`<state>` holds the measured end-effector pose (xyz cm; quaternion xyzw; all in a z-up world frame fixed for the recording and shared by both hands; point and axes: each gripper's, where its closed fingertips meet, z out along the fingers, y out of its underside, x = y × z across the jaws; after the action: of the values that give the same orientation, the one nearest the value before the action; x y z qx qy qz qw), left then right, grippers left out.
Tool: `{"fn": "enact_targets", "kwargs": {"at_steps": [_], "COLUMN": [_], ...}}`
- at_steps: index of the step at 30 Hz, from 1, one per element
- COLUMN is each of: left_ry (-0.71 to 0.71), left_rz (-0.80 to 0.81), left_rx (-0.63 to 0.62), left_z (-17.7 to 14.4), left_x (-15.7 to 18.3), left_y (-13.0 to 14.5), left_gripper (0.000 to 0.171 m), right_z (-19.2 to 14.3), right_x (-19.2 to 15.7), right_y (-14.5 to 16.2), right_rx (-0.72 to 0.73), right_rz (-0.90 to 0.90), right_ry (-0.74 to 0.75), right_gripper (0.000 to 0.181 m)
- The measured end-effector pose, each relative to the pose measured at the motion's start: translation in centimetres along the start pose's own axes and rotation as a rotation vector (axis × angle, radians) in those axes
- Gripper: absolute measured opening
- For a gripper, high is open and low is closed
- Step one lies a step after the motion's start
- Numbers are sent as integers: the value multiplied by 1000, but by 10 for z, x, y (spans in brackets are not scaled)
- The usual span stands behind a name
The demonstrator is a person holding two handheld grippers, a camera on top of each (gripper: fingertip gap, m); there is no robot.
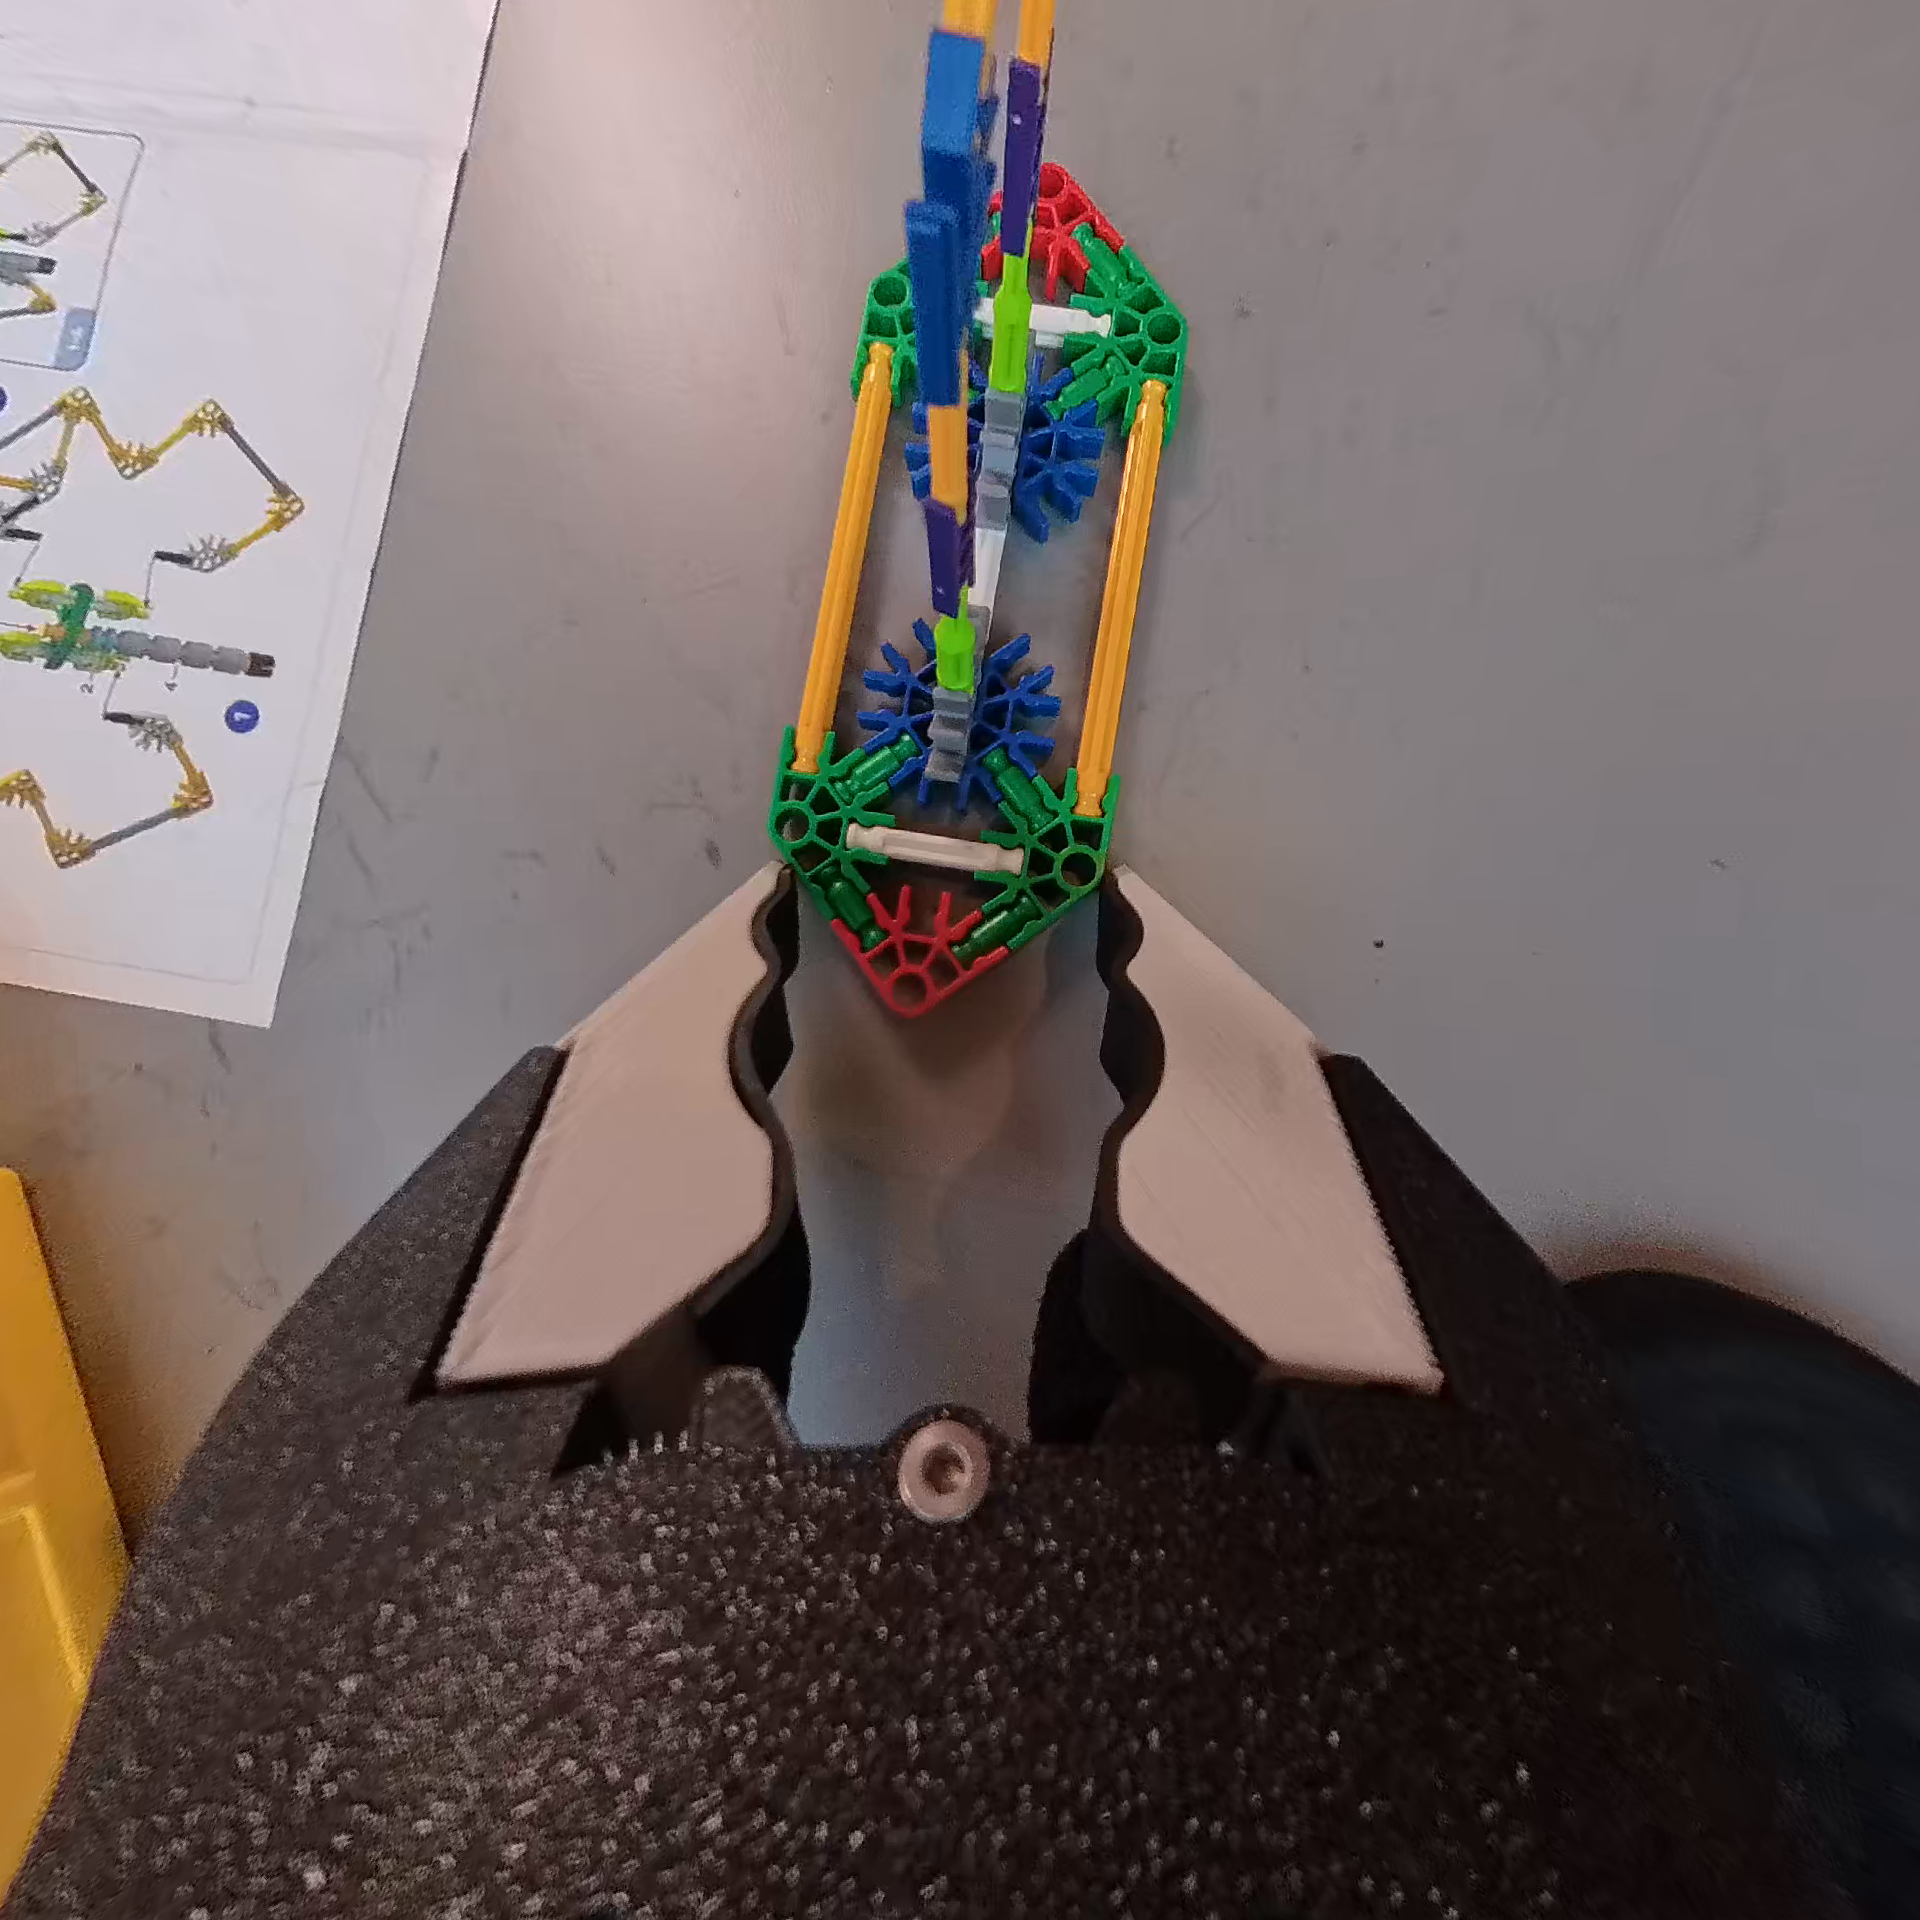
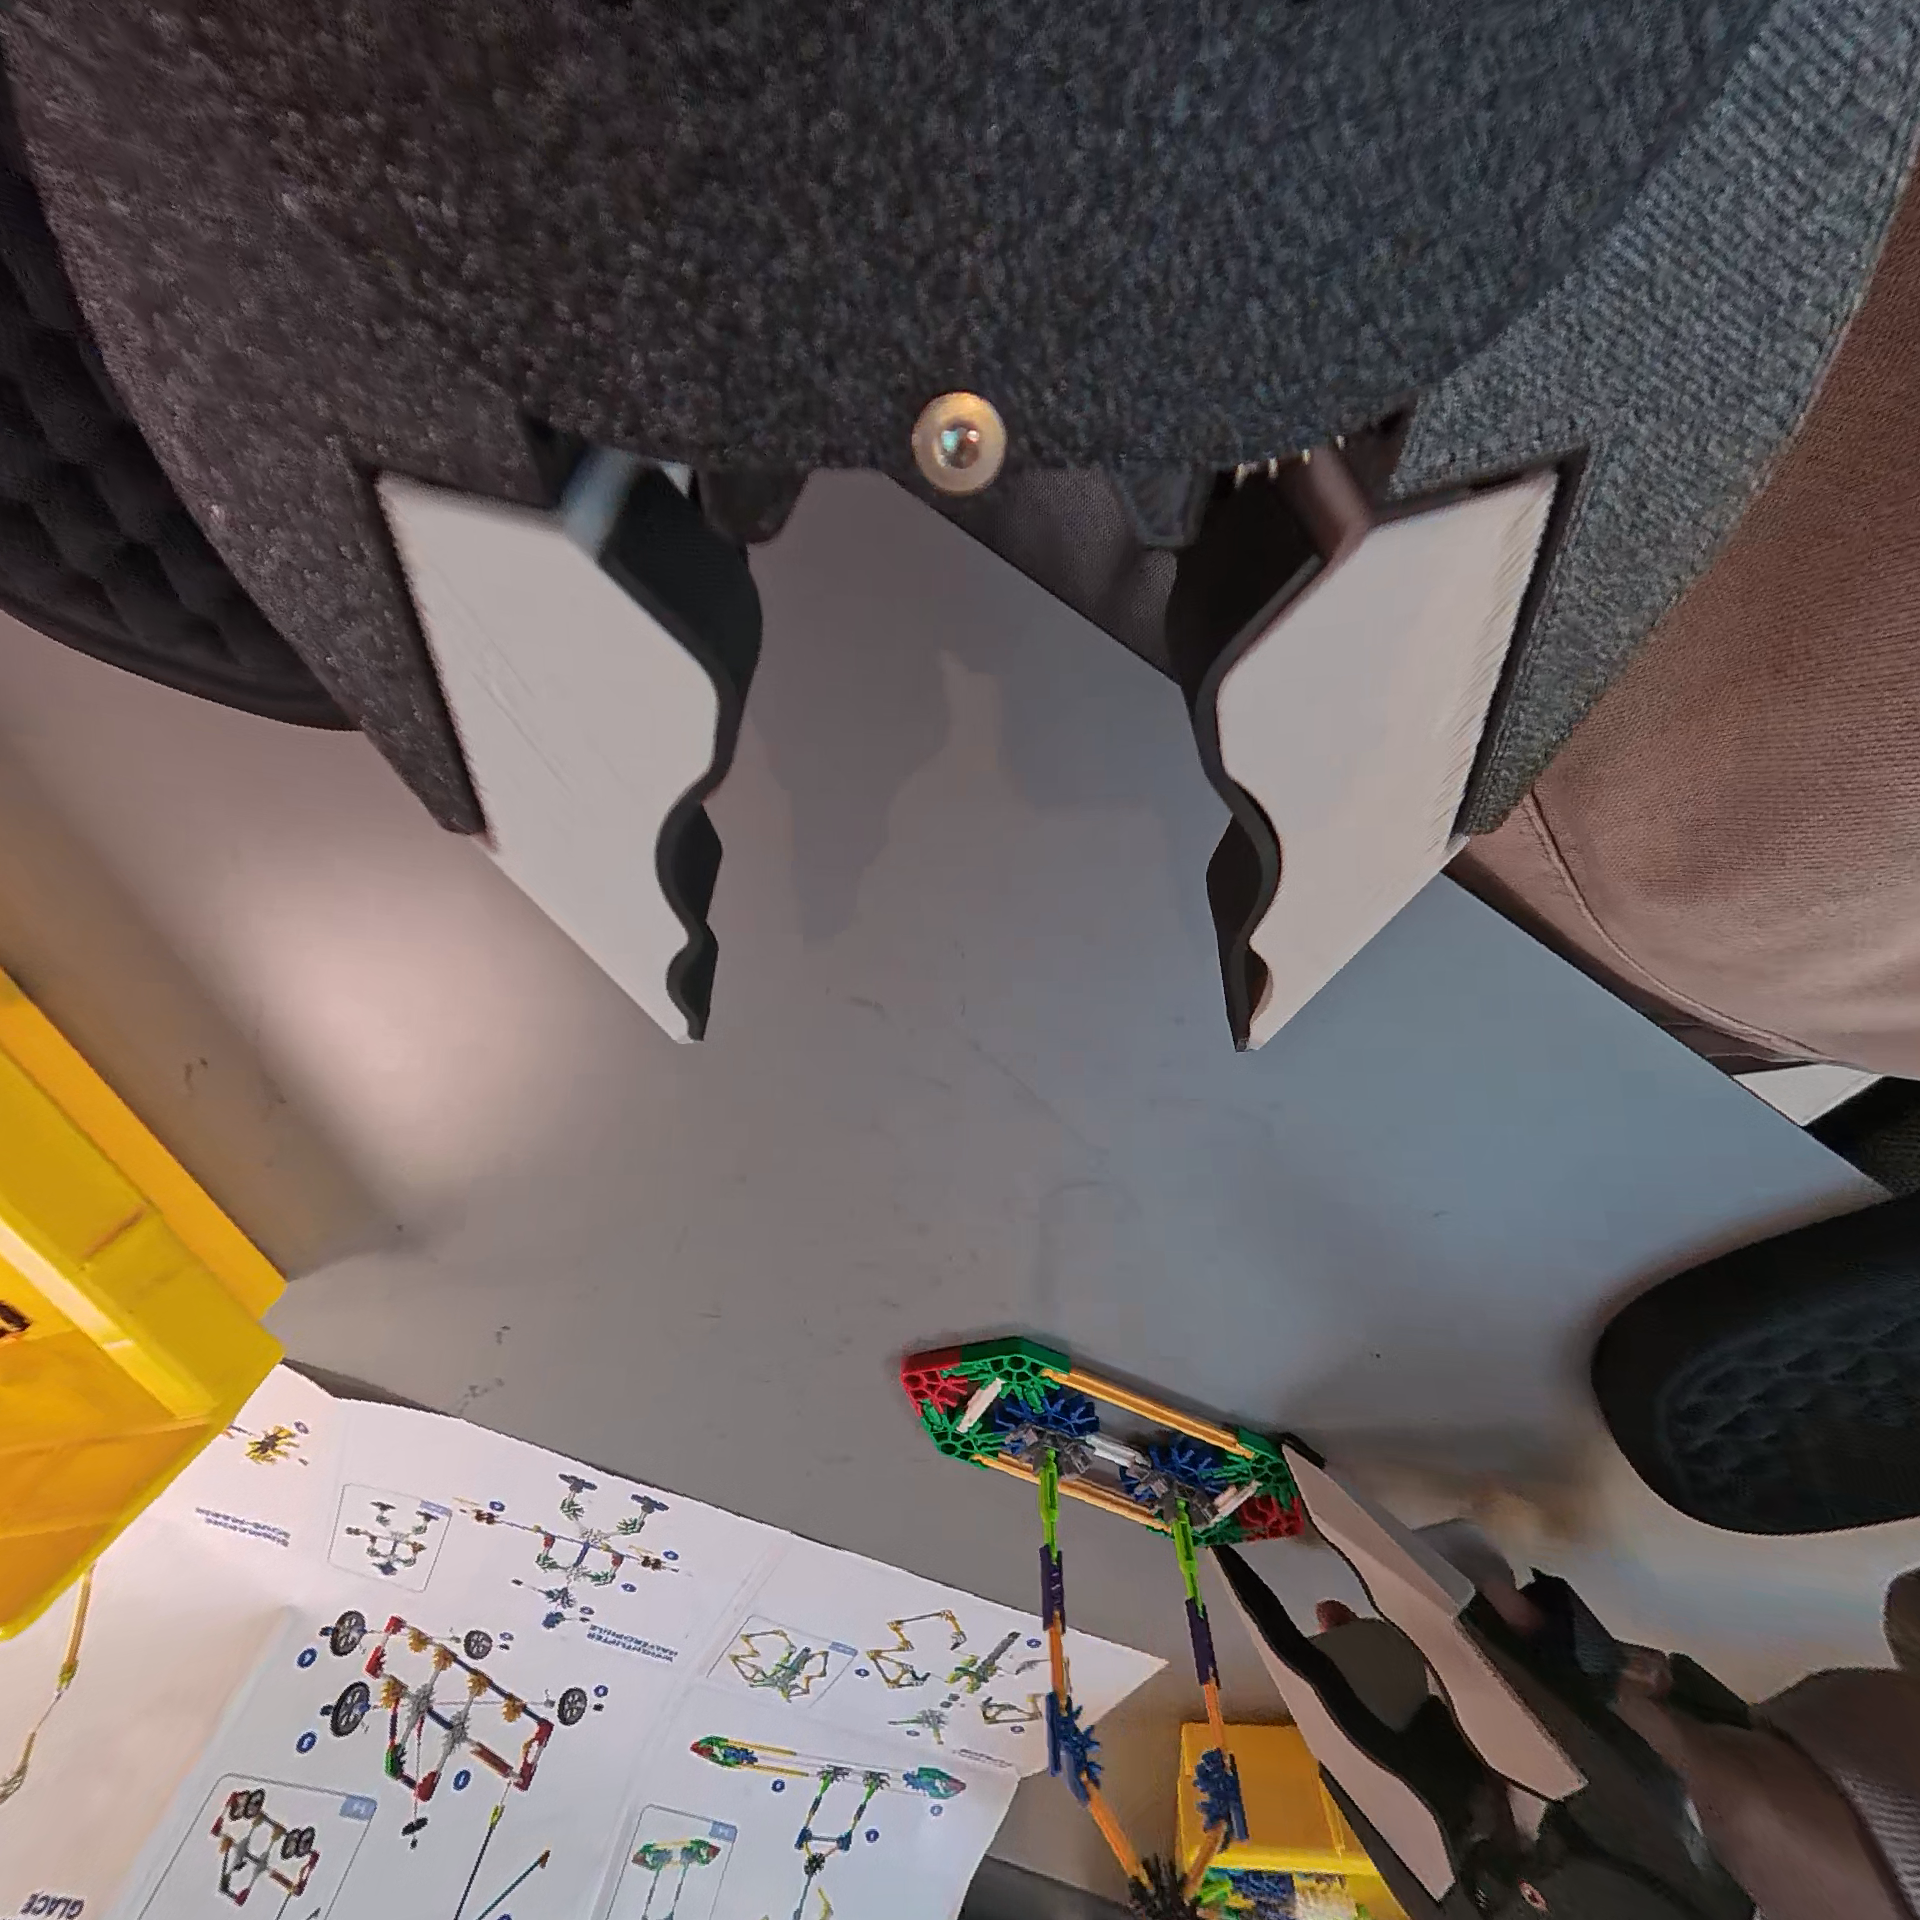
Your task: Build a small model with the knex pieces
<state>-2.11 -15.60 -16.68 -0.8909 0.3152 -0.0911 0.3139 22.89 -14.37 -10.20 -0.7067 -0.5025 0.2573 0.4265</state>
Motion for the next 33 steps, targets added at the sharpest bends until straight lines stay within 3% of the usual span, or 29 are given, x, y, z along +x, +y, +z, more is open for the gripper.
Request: {"fn": "enact_targets", "kwargs": {"at_steps": [9,15,21,24,33], "left_ry": [-26,13,70,99,138], "left_rz": [-18,77,109,100,158], "left_rx": [-39,-45,17,26,30], "left_z": [25,43,53,54,65], "left_x": [15,31,41,43,50], "left_y": [-34,-59,-82,-80,-92], "left_gripper": [58,58,58,48,47], "right_z": [-4,-5,-8,-11,-15], "right_x": [3,4,8,9,10], "right_y": [-1,-1,-1,-3,-5], "right_rx": [9,15,21,27,33], "right_rz": [14,12,18,18,10], "right_ry": [13,11,17,20,19], "right_gripper": [97,96,96,96,96]}}
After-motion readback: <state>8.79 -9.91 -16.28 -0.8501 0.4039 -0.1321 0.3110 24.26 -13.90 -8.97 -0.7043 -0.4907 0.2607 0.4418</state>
